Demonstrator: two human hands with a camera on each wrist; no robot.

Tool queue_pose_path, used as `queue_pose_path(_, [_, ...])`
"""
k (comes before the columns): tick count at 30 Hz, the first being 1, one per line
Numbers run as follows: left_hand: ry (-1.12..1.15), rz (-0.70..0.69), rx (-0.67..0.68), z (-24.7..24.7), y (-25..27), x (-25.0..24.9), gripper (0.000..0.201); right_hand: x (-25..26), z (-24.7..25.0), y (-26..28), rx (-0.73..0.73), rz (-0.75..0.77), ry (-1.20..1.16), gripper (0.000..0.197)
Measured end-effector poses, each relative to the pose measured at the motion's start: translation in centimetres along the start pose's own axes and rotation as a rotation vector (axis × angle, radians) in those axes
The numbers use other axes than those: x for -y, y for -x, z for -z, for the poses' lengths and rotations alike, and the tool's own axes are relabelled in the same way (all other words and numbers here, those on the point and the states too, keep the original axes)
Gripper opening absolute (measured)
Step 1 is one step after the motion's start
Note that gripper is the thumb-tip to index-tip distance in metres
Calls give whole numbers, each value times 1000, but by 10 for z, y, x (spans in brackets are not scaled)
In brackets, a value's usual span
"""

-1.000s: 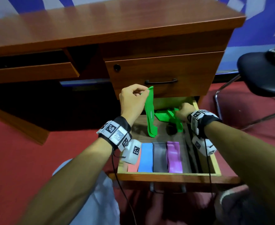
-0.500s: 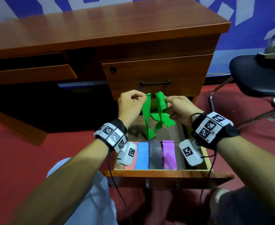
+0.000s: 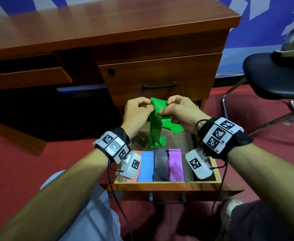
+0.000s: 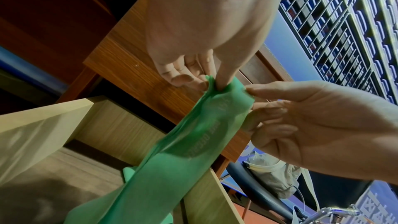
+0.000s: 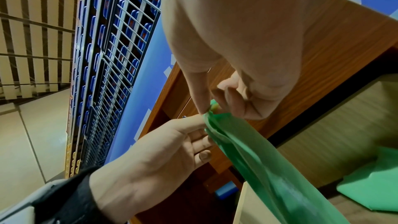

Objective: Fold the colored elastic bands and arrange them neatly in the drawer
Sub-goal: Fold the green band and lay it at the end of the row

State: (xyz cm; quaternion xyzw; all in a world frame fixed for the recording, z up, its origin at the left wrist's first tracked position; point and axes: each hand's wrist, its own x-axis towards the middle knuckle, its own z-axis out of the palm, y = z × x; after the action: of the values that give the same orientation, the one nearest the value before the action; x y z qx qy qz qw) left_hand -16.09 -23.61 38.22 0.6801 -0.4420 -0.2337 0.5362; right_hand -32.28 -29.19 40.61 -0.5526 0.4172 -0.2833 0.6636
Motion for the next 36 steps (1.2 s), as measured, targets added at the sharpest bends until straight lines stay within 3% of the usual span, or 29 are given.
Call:
queue_pose_path(4, [24, -5, 33, -3, 5, -2, 8, 1, -6, 7, 11, -80, -71, 55])
queue_pose_path(11, [6, -20, 55, -2, 5, -4, 7, 0, -9, 6, -15, -144, -172, 30])
queue_pose_path(14, [23, -19, 47, -1, 4, -6, 11, -3, -8, 5, -99, -100, -135, 7])
queue_pose_path(17, [53, -13, 19, 1, 3, -7, 7, -6, -5, 0, -198, 31, -68, 7])
queue_pose_path(20, [70, -14, -9, 1, 3, -9, 10, -5, -3, -1, -216, 59, -63, 12])
queue_pose_path(25, [87, 13, 9, 1, 5, -11, 10, -2, -4, 0, -151, -28, -145, 27])
queue_pose_path(36, [64, 50, 12, 1, 3, -9, 17, 2, -8, 6, 4, 0, -72, 19])
